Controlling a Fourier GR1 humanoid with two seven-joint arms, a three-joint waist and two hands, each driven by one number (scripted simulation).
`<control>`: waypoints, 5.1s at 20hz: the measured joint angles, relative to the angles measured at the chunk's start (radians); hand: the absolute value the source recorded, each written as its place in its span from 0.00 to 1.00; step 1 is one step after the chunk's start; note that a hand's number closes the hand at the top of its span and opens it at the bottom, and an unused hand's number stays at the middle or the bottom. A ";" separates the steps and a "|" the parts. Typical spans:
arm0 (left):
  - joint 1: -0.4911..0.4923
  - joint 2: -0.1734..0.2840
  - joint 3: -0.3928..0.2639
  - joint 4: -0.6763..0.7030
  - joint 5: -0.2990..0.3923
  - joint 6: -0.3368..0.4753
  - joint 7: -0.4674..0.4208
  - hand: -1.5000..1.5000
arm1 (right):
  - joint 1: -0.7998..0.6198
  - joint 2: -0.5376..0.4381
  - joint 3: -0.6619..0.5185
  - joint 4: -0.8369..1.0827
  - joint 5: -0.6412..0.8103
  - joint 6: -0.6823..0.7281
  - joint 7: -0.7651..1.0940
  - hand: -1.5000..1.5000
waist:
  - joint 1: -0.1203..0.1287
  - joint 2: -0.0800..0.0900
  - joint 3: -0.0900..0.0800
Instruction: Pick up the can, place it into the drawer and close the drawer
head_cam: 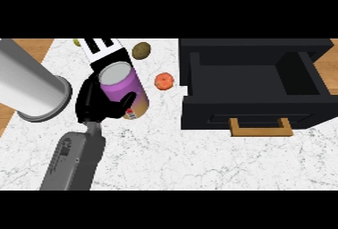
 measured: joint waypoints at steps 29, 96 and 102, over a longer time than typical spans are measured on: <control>-0.625 -0.011 -0.168 0.266 0.007 0.401 0.178 1.00 | -0.052 -0.016 0.036 0.012 0.013 -0.033 0.018 0.00 | -0.019 0.005 0.000; -1.009 -0.011 -0.628 0.867 0.733 0.640 -0.260 0.00 | -0.295 -0.113 0.134 -0.098 0.388 0.008 -0.115 0.00 | -0.052 0.022 0.001; -1.016 -0.011 -0.636 0.844 0.755 0.666 -0.267 0.00 | -0.388 -0.104 0.286 -0.102 0.692 -0.017 -0.142 0.00 | -0.025 0.020 0.000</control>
